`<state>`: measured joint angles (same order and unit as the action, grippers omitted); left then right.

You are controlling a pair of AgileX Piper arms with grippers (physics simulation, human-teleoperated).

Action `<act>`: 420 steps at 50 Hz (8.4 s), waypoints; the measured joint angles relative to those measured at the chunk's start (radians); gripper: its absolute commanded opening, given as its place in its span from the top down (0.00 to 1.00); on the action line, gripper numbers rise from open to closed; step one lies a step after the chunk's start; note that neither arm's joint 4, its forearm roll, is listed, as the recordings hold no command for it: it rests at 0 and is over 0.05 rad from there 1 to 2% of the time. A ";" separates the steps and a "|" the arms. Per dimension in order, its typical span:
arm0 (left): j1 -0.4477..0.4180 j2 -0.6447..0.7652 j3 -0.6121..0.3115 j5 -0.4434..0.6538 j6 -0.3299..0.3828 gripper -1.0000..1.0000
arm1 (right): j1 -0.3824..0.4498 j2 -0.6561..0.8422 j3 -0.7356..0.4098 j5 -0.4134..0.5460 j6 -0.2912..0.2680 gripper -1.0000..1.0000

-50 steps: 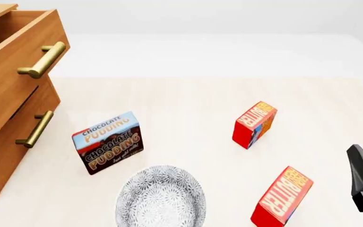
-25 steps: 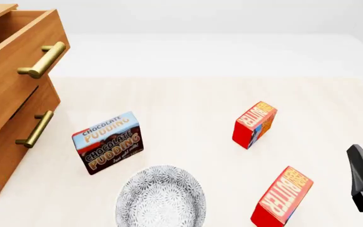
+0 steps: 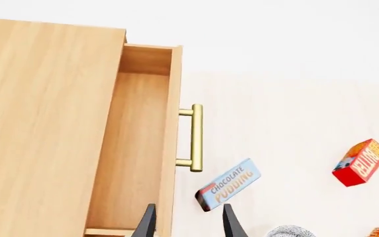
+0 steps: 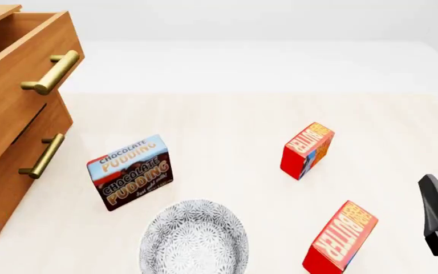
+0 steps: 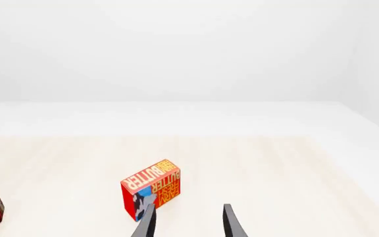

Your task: Put the butter at the front in the top drawer of the cabinet and close it.

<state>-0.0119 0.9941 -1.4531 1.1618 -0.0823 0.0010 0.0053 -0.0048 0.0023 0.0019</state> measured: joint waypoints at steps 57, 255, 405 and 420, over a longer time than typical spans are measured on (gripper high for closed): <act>0.060 0.093 0.158 -0.156 -0.080 0.00 | 0.000 0.000 0.000 0.000 0.000 0.00; -0.590 0.473 -0.477 0.048 0.049 0.00 | 0.000 0.000 0.000 0.000 0.000 0.00; -0.847 1.561 -1.373 0.008 -0.048 0.00 | 0.000 0.000 0.000 0.000 0.000 0.00; -0.850 1.603 -1.375 -0.014 -0.066 0.00 | 0.000 0.000 0.000 0.000 0.000 0.00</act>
<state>-0.8618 2.5972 -2.8282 1.1476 -0.1478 0.0009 0.0053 -0.0048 0.0023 0.0019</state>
